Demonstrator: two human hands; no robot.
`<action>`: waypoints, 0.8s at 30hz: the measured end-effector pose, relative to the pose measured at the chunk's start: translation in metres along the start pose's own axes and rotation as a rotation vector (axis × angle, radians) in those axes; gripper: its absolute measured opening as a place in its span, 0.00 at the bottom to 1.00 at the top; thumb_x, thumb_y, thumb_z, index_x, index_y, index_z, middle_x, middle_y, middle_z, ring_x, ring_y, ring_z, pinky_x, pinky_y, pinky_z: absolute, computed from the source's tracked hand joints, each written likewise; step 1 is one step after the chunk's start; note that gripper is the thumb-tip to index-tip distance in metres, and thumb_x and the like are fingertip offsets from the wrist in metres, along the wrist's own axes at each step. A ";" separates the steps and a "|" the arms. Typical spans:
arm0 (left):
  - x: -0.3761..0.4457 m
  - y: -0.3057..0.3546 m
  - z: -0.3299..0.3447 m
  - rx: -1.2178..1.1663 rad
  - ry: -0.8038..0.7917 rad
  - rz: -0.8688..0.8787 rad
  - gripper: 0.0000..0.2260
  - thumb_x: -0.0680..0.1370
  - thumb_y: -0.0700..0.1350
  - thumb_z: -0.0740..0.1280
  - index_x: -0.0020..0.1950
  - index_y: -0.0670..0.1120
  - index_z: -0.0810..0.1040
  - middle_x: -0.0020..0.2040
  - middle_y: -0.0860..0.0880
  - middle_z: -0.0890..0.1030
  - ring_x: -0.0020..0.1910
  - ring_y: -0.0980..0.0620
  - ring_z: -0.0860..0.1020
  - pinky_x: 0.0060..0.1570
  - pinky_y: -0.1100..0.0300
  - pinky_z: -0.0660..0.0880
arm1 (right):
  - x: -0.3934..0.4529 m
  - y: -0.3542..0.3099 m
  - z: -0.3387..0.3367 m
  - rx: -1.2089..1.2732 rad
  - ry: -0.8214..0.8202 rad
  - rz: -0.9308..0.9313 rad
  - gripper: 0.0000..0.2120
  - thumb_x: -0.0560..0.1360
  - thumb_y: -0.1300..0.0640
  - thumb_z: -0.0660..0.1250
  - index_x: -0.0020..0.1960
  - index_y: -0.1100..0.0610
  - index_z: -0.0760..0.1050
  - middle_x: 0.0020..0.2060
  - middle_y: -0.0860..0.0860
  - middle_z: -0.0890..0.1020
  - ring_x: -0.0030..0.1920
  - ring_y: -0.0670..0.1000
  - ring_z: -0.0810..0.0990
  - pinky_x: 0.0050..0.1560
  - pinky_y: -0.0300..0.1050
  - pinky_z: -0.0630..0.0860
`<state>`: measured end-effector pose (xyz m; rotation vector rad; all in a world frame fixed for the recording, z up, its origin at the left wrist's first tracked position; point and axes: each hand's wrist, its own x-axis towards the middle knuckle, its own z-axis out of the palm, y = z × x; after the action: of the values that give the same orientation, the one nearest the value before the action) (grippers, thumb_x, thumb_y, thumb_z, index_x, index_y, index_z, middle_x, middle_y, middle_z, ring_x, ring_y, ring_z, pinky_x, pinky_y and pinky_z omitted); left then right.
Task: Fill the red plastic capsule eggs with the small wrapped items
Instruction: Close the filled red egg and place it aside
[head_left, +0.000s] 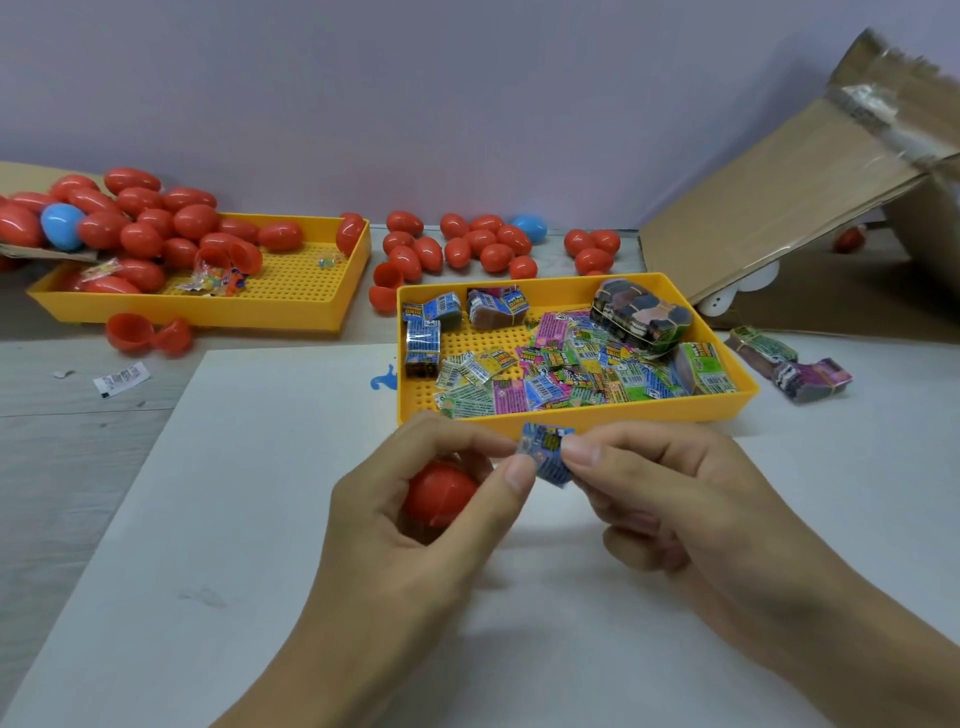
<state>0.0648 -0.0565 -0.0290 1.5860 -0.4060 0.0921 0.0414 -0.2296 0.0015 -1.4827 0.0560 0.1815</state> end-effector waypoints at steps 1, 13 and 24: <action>0.000 0.000 -0.001 0.001 -0.005 0.012 0.08 0.70 0.56 0.72 0.43 0.53 0.83 0.34 0.53 0.76 0.29 0.58 0.73 0.30 0.71 0.68 | 0.000 0.000 0.000 -0.005 -0.005 -0.002 0.10 0.68 0.50 0.71 0.32 0.54 0.82 0.25 0.45 0.66 0.24 0.42 0.62 0.23 0.33 0.58; -0.003 -0.005 0.001 -0.129 -0.080 0.015 0.06 0.72 0.49 0.70 0.48 0.55 0.77 0.41 0.54 0.77 0.30 0.48 0.73 0.31 0.62 0.71 | 0.002 0.011 0.001 -0.164 0.062 -0.303 0.07 0.70 0.48 0.73 0.38 0.51 0.83 0.31 0.44 0.77 0.31 0.42 0.72 0.31 0.33 0.68; -0.002 0.000 0.005 -0.179 0.020 0.086 0.11 0.73 0.47 0.71 0.54 0.52 0.76 0.45 0.49 0.81 0.38 0.45 0.84 0.31 0.57 0.79 | 0.002 0.015 0.002 -0.335 0.071 -0.422 0.09 0.72 0.44 0.68 0.39 0.47 0.82 0.36 0.50 0.78 0.38 0.47 0.75 0.36 0.34 0.71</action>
<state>0.0615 -0.0611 -0.0297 1.3904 -0.4541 0.1341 0.0406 -0.2266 -0.0130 -1.7976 -0.2394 -0.2137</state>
